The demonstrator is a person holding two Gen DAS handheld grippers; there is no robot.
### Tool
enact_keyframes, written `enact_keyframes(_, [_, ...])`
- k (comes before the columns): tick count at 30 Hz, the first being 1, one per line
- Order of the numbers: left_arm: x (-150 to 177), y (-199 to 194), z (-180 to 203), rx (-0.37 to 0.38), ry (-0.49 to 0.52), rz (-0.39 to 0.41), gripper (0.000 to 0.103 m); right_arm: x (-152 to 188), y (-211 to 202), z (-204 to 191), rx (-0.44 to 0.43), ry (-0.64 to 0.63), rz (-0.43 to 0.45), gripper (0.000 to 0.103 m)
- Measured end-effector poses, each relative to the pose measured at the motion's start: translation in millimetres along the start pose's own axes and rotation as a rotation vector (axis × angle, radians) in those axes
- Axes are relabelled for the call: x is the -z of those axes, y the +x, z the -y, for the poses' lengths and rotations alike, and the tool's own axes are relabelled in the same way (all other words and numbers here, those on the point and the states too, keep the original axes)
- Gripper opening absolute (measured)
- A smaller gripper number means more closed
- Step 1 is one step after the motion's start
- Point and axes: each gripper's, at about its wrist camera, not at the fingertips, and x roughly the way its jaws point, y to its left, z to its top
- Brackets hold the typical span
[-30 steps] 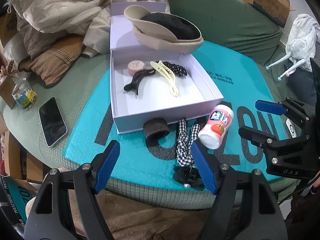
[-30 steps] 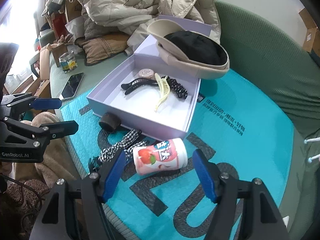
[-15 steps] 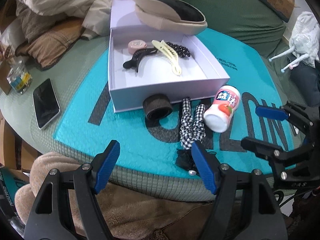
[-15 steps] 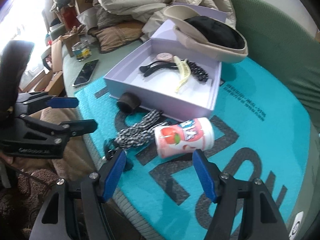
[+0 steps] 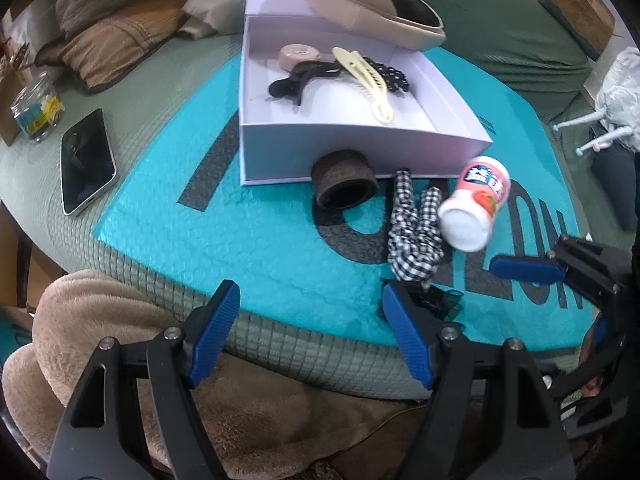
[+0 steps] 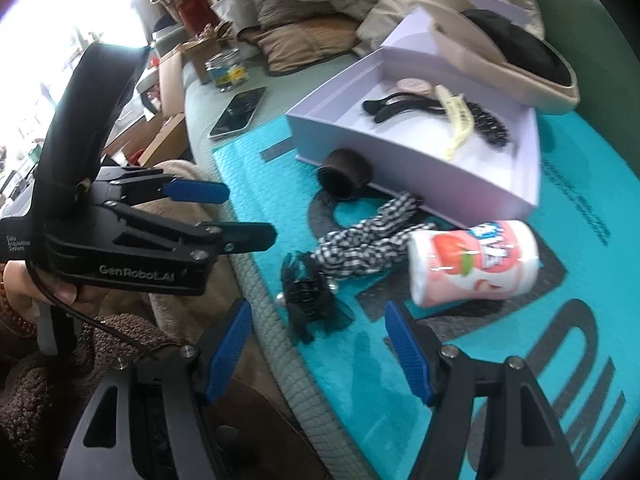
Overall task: Organize objects
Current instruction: 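Withdraw both tools from the box toward the remaining items on the mat, then grasp the brown hair tie with the left tool while the right grasps the black flower clip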
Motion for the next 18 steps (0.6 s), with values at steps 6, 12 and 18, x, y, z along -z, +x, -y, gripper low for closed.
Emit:
enact_keyframes(6, [-2.1,9.0,-8.6,0.008,-0.032,-0.015,0.073,-3.5,21.9,5.0,-0.027,0.008,-0.044,0.07])
enact_keyframes(12, [-7.8,17.6,-12.3,-0.025,-0.03,-0.013,0.073,-3.9,36.0,7.4,-0.035,-0.013,-0.071,0.05])
enact_keyframes(18, [-17.1,28.6,-11.6,0.011,-0.042,-0.028,0.073,-5.6,38.9,11.0,-0.036,-0.026,-0.083,0.035])
